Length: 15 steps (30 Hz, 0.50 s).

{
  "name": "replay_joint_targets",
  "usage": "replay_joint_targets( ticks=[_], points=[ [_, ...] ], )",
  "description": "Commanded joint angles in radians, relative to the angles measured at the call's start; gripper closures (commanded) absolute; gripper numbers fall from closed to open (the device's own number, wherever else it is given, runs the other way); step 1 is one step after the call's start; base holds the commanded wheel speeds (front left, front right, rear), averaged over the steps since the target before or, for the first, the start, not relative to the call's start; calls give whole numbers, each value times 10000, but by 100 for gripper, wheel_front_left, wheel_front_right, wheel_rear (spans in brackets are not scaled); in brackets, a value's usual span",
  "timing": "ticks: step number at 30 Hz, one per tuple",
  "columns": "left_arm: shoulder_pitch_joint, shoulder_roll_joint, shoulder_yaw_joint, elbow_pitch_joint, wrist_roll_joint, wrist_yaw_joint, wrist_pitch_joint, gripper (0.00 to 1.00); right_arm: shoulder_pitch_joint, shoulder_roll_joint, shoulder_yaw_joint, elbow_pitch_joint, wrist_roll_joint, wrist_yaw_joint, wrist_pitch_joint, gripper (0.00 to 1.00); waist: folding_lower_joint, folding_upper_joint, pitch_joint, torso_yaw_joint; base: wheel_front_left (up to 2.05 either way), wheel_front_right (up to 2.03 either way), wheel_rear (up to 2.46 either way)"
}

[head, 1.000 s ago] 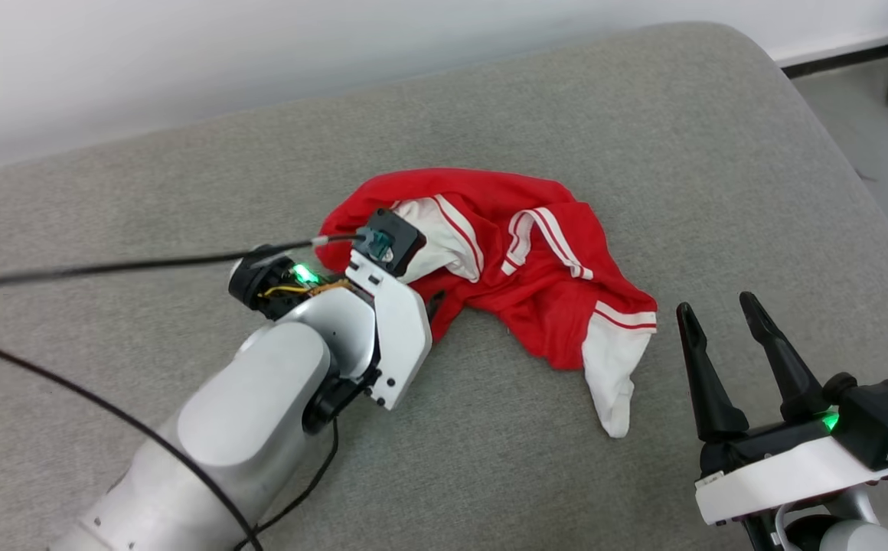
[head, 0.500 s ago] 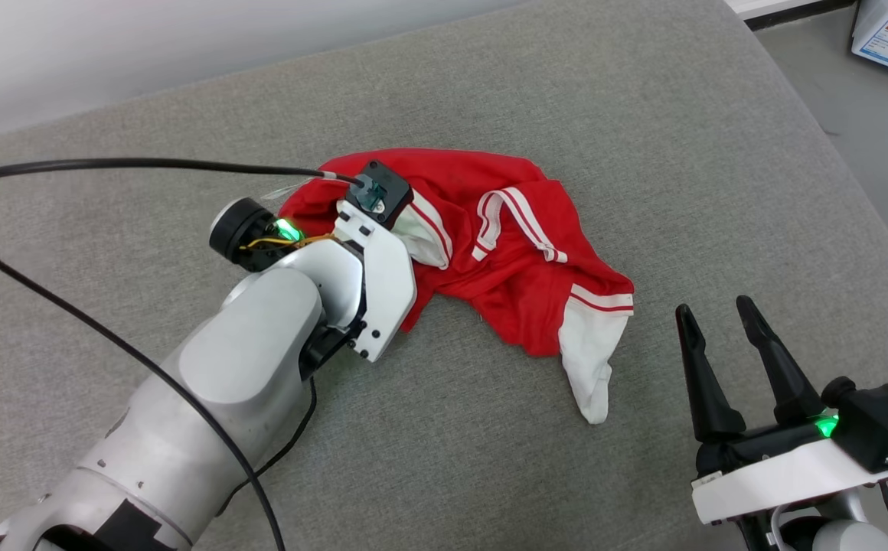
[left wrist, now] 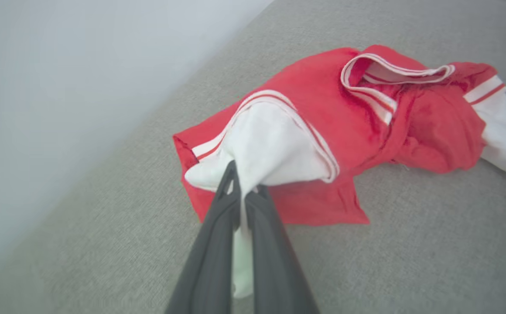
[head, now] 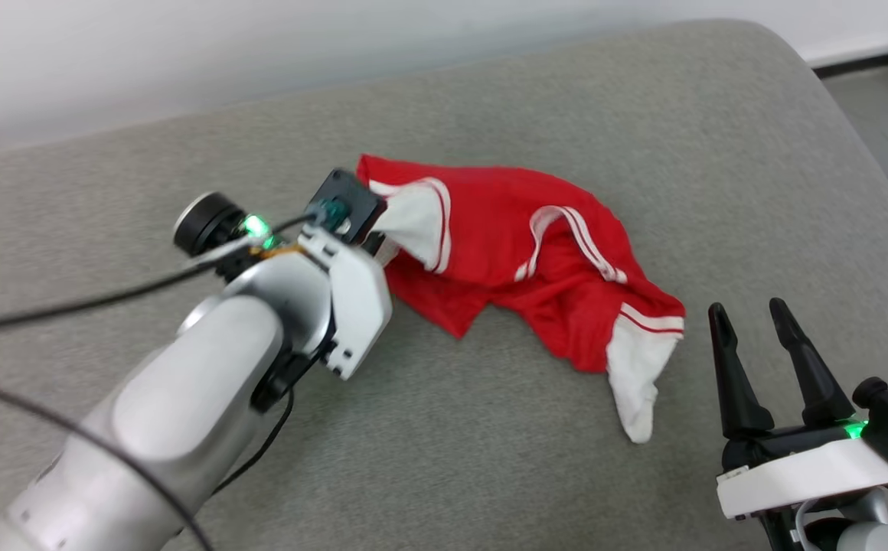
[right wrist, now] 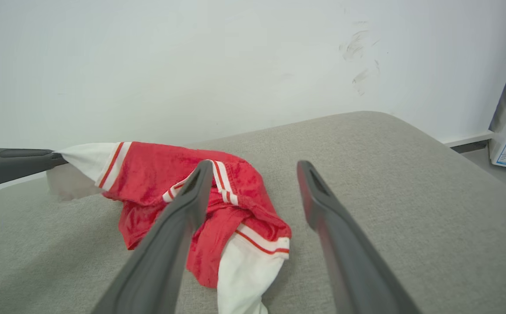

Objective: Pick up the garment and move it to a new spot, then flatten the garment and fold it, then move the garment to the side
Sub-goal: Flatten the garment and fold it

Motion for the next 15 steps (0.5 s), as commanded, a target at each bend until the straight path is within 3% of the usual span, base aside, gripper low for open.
replay_joint_targets(
  ticks=[1,8,15],
  points=[
    [402,285,52,-536,-36,196,93,100,104,22,-65,-51,-21,1,54,0,0,0,-273,358,0,0,0],
    [2380,1796,542,-3116,-608,1221,592,100,271,24,-243,-280,-98,1,322,0,0,0,-575,994,0,0,0],
    [4894,3013,1236,-4336,-1383,2730,545,100,452,24,-526,-497,-192,1,552,0,0,0,-733,1417,0,0,0]
  ],
)
